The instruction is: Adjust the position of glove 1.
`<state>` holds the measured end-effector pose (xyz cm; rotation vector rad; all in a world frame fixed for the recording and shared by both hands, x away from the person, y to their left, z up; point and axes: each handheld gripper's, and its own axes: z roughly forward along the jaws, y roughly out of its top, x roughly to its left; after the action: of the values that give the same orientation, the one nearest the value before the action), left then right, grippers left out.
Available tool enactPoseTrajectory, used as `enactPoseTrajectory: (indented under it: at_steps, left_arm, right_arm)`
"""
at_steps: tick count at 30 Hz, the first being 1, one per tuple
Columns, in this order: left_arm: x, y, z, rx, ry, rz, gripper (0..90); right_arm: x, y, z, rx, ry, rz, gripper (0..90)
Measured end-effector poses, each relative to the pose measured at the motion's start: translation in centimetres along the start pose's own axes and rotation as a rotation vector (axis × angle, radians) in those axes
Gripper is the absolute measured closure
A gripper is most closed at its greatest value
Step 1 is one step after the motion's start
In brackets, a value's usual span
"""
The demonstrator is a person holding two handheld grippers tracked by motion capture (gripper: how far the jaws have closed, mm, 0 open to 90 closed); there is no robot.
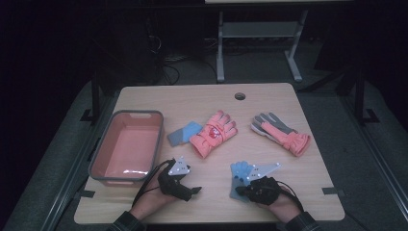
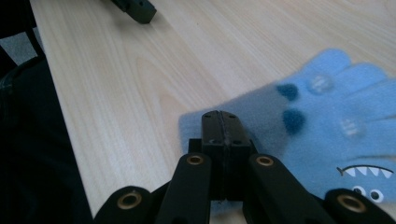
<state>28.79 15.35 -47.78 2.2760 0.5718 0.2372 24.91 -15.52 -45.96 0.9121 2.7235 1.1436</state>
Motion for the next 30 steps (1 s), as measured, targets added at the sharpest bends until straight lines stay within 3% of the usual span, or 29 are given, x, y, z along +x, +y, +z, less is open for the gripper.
enactPoseTrajectory:
  at_steps: [5,7,13,18,25,30]
  left_arm:
    - [0.0,0.0,0.0,0.0,0.0,0.0,12.1]
    - [0.0,0.0,0.0,0.0,0.0,0.0,12.1]
    - [0.0,0.0,0.0,0.001,0.0,0.0,12.1]
    - [0.0,0.0,0.0,-0.001,-0.001,-0.001,12.1]
    - [0.0,0.0,0.0,0.0,0.001,-0.002,12.2]
    - [0.0,0.0,0.0,0.0,0.001,-0.005,12.2]
  right_arm:
    - [0.1,0.1,-0.7,-0.016,-0.014,-0.01,89.6]
    - [-0.5,0.0,-1.2,-0.011,-0.054,-0.002,89.8]
    - [-2.0,-0.8,-2.3,-0.014,-0.113,0.037,89.8]
    - [-2.8,-0.9,-2.6,-0.012,-0.149,0.028,89.7]
    - [-3.9,-1.3,-2.9,-0.014,-0.163,0.058,89.2]
    - [-4.0,-1.3,-2.2,0.006,-0.16,0.044,89.2]
